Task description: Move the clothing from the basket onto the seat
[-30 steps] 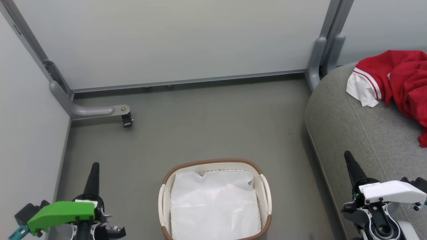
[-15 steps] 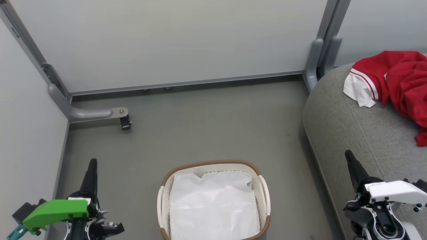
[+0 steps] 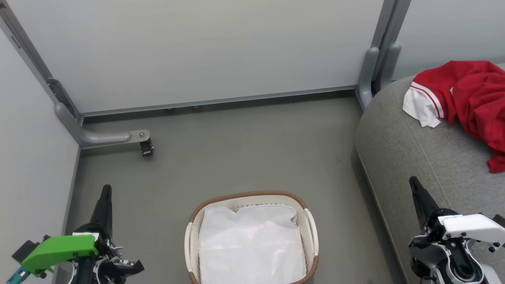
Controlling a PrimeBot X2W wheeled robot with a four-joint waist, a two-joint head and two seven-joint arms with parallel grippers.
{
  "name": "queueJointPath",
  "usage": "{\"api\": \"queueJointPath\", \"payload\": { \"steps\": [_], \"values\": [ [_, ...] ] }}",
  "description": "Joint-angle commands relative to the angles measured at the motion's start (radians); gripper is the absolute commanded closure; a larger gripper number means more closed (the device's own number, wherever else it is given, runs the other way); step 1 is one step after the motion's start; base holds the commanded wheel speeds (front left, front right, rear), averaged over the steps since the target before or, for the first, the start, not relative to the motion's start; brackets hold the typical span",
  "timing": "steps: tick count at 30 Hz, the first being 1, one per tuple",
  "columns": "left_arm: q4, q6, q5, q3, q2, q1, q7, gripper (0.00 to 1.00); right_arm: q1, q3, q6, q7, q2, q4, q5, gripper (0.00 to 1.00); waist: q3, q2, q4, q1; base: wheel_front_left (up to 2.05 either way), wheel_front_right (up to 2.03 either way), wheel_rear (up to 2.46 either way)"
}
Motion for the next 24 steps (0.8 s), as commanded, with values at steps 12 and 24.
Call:
{"api": "queueJointPath", "payload": {
  "steps": [12,24],
  "values": [
    [-0.003,-0.006,-0.011,0.009,0.002,-0.015,0.009,1.0,0.004,-0.003,0.0,0.006,-0.006,-0.005,0.017,1.0,-0.001,0.0,-0.001,0.0,0.0,0.0,0.0],
    [-0.002,-0.006,-0.008,0.011,0.0,-0.015,0.011,1.0,0.004,-0.003,0.0,0.006,-0.006,-0.005,0.017,1.0,-0.001,0.0,-0.001,0.0,0.0,0.0,0.0]
  ]
}}
